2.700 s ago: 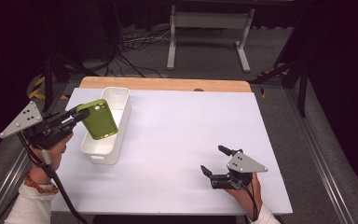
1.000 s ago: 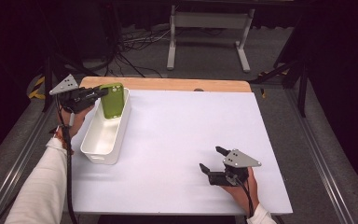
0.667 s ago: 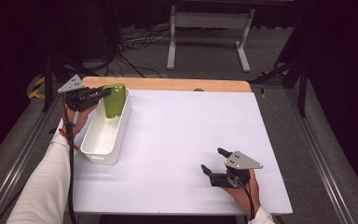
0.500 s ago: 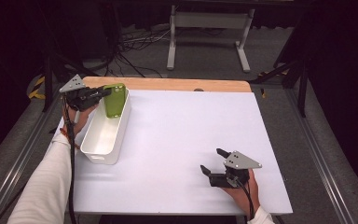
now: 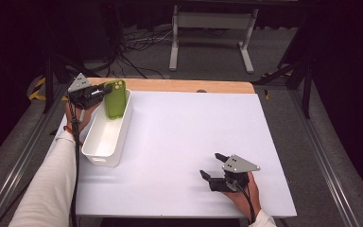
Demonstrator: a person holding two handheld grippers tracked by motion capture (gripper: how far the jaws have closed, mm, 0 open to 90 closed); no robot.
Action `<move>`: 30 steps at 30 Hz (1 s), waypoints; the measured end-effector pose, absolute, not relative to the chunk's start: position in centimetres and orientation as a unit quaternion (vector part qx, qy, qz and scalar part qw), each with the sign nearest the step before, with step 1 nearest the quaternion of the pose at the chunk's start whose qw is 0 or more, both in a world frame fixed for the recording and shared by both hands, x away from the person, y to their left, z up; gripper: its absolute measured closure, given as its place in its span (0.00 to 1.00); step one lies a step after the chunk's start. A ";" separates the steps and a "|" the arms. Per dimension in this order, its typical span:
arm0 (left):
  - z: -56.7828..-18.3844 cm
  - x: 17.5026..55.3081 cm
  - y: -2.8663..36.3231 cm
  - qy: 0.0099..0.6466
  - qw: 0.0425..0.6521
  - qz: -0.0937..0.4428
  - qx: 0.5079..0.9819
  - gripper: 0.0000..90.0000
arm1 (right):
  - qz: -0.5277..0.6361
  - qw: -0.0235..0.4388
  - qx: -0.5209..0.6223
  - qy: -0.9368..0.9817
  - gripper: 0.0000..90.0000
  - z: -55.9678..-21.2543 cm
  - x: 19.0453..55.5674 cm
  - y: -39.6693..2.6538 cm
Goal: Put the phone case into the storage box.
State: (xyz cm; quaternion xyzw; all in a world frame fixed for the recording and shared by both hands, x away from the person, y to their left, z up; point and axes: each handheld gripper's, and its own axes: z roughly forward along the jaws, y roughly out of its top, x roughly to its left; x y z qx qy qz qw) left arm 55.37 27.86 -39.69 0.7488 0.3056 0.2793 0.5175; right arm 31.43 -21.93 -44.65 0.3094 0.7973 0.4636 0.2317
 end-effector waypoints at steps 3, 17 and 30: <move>-39.8 55.8 27.5 0.312 0.516 0.284 0.746 0.79 | 0.464 0.228 0.311 0.798 0.23 -44.7 31.5 -21.9; -40.6 56.4 27.3 0.343 0.466 0.317 0.751 0.62 | 0.460 0.230 0.310 0.800 0.22 -44.8 31.5 -22.0; -40.5 55.8 27.7 0.353 0.479 0.312 0.741 0.57 | 0.461 0.251 0.312 0.792 0.24 -44.3 31.2 -22.5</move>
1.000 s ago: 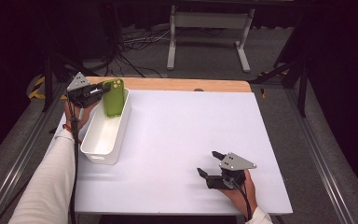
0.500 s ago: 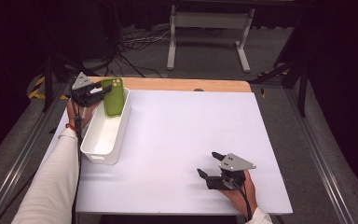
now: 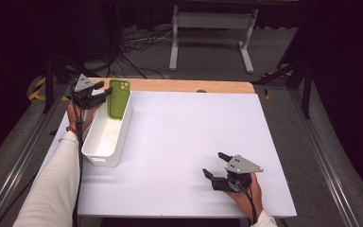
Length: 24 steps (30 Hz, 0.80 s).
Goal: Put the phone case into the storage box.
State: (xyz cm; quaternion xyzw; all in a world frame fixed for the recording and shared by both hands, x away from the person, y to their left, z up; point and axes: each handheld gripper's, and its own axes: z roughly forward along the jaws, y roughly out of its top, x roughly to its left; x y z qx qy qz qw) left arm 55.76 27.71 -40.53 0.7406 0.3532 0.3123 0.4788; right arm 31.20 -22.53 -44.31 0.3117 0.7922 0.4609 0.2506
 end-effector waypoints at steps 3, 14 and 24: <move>-40.2 55.4 27.7 0.352 0.482 0.309 0.740 0.53 | 0.464 0.259 0.313 0.787 0.25 -44.1 31.1 -22.6; -39.1 54.1 27.1 0.339 0.505 0.306 0.732 0.35 | 0.465 0.286 0.314 0.777 0.25 -43.6 30.8 -23.0; -38.3 53.0 26.8 0.328 0.521 0.292 0.732 0.26 | 0.474 0.284 0.308 0.775 0.30 -42.8 31.2 -23.5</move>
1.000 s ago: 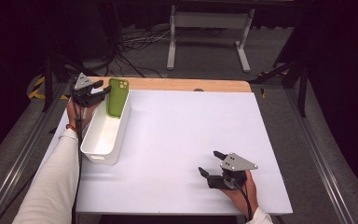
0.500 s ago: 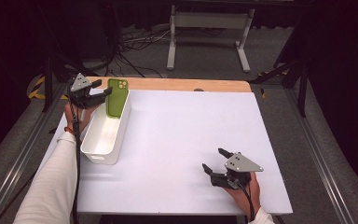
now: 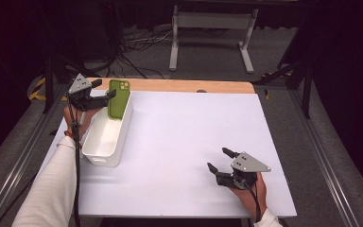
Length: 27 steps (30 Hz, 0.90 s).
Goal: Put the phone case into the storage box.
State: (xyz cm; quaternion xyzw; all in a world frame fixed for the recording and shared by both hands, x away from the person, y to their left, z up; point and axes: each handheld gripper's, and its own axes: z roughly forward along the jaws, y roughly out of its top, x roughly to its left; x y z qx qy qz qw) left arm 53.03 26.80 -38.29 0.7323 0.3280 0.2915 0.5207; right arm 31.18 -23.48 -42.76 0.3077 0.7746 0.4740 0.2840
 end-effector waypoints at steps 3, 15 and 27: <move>-38.0 52.5 26.9 0.343 0.525 0.303 0.718 0.16 | 0.470 0.285 0.307 0.777 0.29 -42.6 31.2 -23.4; -37.4 50.6 26.5 0.329 0.550 0.298 0.707 0.13 | 0.469 0.298 0.301 0.775 0.12 -42.1 31.4 -23.3; -36.9 48.5 25.4 0.302 0.555 0.298 0.716 0.05 | 0.466 0.295 0.291 0.782 0.06 -42.0 32.0 -22.7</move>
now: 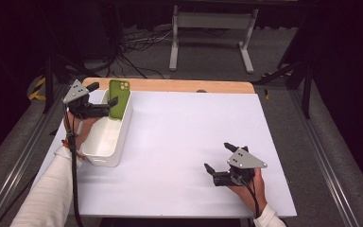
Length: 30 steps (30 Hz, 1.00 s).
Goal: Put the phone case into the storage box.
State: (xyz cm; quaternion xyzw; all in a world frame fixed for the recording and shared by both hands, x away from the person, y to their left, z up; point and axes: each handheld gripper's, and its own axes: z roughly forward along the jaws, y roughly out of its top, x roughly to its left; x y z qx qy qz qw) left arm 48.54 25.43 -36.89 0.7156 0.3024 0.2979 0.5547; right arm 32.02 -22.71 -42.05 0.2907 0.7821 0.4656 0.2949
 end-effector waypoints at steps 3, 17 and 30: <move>-36.5 48.0 25.5 0.301 0.560 0.296 0.713 0.04 | 0.465 0.295 0.289 0.783 0.06 -42.0 32.0 -22.7; -35.6 45.7 24.7 0.284 0.568 0.299 0.712 0.02 | 0.472 0.298 0.277 0.782 0.06 -41.7 31.5 -22.8; -35.7 43.1 24.4 0.267 0.579 0.295 0.712 0.02 | 0.476 0.288 0.273 0.785 0.07 -42.0 31.2 -22.5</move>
